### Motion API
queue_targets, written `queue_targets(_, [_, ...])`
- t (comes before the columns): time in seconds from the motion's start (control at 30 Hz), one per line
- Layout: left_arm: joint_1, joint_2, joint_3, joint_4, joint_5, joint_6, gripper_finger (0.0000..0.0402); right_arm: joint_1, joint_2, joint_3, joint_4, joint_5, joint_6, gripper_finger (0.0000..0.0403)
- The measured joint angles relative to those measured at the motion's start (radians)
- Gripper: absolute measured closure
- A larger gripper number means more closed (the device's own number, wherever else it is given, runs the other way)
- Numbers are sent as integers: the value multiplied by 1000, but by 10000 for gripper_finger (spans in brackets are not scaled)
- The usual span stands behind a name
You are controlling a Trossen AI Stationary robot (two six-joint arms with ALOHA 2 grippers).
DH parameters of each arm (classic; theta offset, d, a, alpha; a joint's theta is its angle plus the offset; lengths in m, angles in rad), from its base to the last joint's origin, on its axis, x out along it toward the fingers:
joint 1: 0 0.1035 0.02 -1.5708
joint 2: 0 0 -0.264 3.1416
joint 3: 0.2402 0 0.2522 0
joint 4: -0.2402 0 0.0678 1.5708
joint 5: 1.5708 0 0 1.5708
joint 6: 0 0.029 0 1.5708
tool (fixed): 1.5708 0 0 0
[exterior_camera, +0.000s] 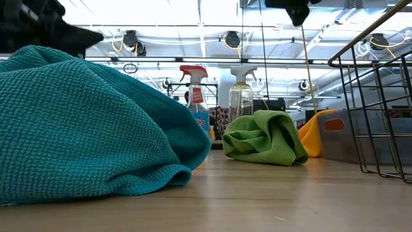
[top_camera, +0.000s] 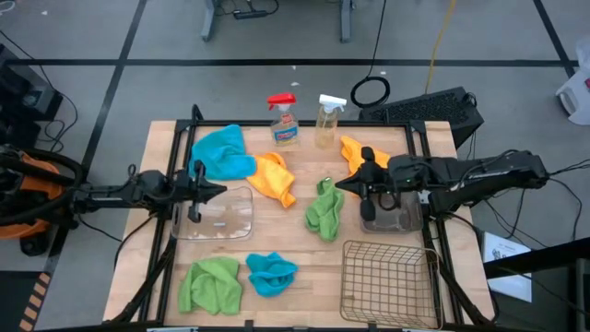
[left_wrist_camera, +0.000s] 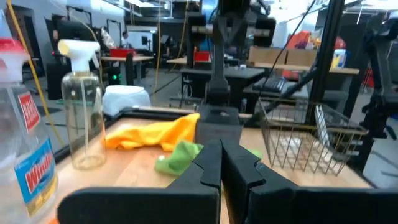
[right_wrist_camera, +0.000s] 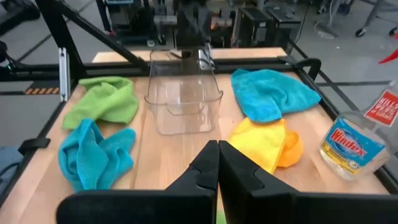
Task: Sort microfiber towel by color & place in baskets
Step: Put the right green microfiber cloth into the transparent bin
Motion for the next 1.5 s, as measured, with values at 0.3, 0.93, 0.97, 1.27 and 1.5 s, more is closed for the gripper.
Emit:
queue_targets(0.3, [0, 2, 206, -187, -12, 13, 398, 0, 102, 0, 14, -1, 52, 403])
queue_targets(0.93, [0, 380, 482, -245, -33, 9, 398, 2, 424, -1, 321, -6, -31, 403])
queue_targets(0.97, [0, 412, 502, -253, -28, 9, 398, 2, 443, -1, 331, -6, -31, 403])
queue_targets(1.27, [-36, 661, 680, -270, -42, 16, 377, 2, 570, -1, 416, -6, -6, 403])
queue_targets(1.5, [-64, 839, 692, -264, -49, 9, 311, 2, 645, -1, 512, -6, -1, 403])
